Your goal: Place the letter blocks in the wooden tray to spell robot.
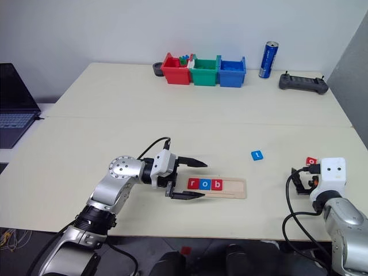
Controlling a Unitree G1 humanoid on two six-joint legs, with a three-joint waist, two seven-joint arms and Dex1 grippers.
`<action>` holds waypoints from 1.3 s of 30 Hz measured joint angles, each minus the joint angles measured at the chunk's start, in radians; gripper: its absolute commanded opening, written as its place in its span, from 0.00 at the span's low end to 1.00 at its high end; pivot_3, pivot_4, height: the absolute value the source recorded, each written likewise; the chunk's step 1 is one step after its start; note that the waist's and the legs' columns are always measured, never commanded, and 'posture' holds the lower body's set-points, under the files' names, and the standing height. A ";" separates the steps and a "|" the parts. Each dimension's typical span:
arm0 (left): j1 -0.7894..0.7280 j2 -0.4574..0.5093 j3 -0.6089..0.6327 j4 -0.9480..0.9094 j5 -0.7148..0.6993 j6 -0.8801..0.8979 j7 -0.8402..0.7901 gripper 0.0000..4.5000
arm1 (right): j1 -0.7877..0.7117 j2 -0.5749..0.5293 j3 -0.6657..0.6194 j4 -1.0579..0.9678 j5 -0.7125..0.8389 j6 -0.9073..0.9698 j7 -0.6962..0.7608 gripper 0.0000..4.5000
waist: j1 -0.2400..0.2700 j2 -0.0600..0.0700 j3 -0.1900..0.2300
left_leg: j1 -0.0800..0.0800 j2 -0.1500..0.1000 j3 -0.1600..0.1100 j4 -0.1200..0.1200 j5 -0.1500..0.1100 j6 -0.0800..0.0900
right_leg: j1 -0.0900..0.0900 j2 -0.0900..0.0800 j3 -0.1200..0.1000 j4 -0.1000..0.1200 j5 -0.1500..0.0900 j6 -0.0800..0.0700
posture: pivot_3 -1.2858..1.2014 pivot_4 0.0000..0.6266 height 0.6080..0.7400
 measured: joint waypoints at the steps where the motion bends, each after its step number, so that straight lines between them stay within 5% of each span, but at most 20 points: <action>1: -0.003 -0.006 0.001 0.010 0.000 -0.006 0.000 1.00 | -0.014 0.008 0.000 0.013 -0.009 -0.007 -0.021 0.99 | 0.000 0.000 0.000 | 0.000 0.000 0.000 0.000 0.000 0.000 | 0.000 0.000 0.000 0.000 0.000 0.000 | 0.52 0.24 1.00; 11: -0.047 -0.098 0.018 -0.009 -0.051 0.047 0.068 1.00 | -0.150 0.023 0.002 0.247 -0.032 -0.075 -0.113 0.99 | 0.000 0.000 0.000 | 0.000 0.000 0.000 0.000 0.000 0.000 | 0.000 0.000 0.000 0.000 0.000 0.000 | 0.52 0.24 1.00; 32: -0.007 -0.080 0.028 -0.096 -0.073 0.115 0.127 1.00 | -0.335 0.033 0.001 0.581 -0.027 -0.184 -0.176 0.99 | -0.013 0.001 0.000 | 0.000 0.000 0.000 0.000 0.000 0.000 | 0.000 0.000 0.000 0.001 0.000 0.000 | 0.52 0.24 1.00; 35: -0.006 -0.074 0.028 -0.096 -0.073 0.115 0.129 1.00 | -0.339 0.054 -0.002 0.575 -0.026 -0.185 -0.195 0.85 | -0.014 0.001 0.000 | 0.000 0.000 0.000 0.000 0.000 0.000 | 0.000 0.000 0.000 0.001 0.000 0.000 | 0.52 0.24 1.00; 39: -0.007 -0.073 0.028 -0.096 -0.074 0.116 0.132 1.00 | -0.340 0.082 -0.001 0.549 -0.019 -0.165 -0.222 0.54 | -0.014 0.001 0.000 | 0.000 0.000 0.000 0.000 0.000 0.000 | 0.000 0.000 0.000 0.001 0.000 0.000 | 0.52 0.24 1.00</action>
